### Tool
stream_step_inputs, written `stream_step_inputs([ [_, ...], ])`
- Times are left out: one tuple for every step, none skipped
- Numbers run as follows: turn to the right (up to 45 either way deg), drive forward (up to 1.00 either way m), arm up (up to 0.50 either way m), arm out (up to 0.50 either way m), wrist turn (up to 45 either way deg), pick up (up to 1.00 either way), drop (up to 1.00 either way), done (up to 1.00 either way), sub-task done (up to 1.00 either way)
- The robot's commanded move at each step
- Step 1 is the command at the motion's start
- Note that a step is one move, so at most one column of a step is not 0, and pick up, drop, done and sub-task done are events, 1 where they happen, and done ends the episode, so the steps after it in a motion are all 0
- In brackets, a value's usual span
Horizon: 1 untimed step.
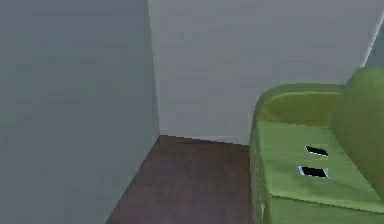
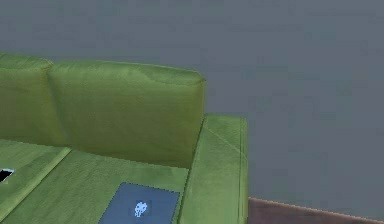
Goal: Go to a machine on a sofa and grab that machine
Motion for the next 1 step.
stream_step_inputs([
  [-15.0,0.0,0.0,0.0,0.0,0.0,0.0,0.0,0.0],
])
